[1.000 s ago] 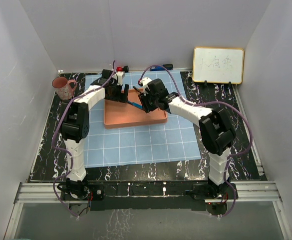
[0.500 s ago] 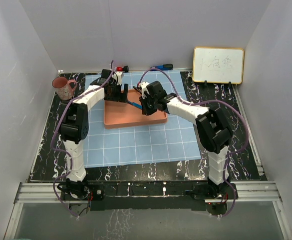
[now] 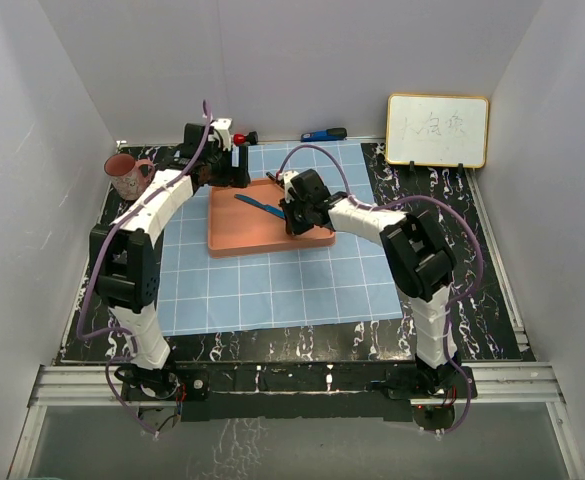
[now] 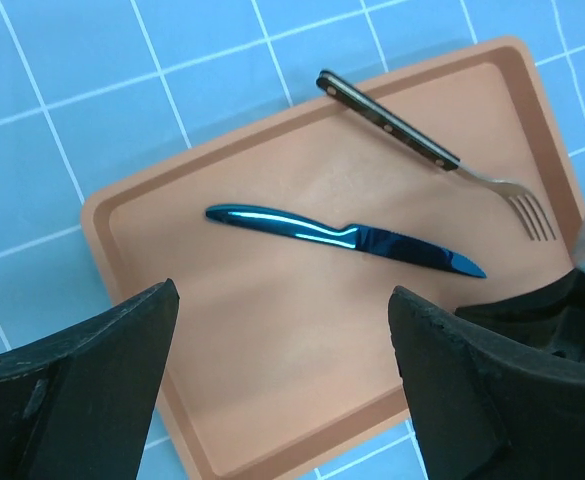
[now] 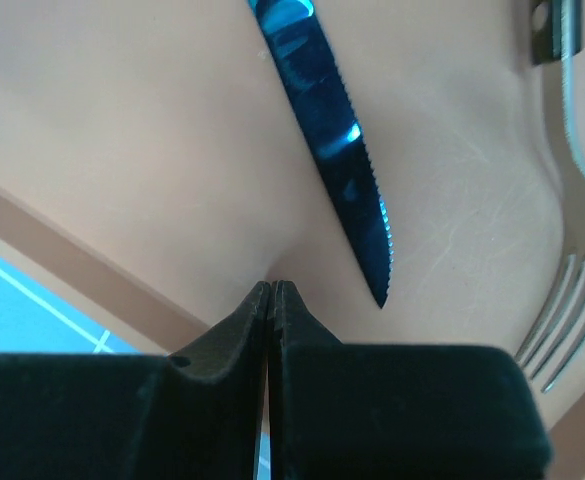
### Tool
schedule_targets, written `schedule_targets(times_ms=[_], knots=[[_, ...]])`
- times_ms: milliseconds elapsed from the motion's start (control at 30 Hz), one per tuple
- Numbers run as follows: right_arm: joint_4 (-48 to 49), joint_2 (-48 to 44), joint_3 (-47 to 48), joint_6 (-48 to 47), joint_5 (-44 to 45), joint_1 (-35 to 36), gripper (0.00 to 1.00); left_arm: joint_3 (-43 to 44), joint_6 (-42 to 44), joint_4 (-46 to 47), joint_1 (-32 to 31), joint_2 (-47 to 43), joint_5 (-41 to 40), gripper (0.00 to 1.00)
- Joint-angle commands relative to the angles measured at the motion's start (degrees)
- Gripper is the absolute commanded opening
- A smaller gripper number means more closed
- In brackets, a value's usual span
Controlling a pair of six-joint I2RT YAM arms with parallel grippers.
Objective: Set the dinner table for one person
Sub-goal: Adjust the knife on the napkin.
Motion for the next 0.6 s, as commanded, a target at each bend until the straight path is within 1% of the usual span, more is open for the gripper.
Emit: schedule_targets(times_ms=[0, 333, 567], knots=[[3.2, 1.9, 1.0, 0.1, 4.4, 0.1, 0.00, -3.6, -1.2, 0.5, -0.2, -3.8, -0.3, 0.86], [1.4, 5.5, 5.1, -1.6, 14.4, 0.1, 0.00, -7.9, -1.3, 1.4, -0.2, -6.8, -1.0, 0.86], [1.1, 10.2, 9.3, -2.7, 21.7, 0.1, 0.00, -10.0, -1.8, 1.8, -0.2, -7.4, 0.5, 0.86]])
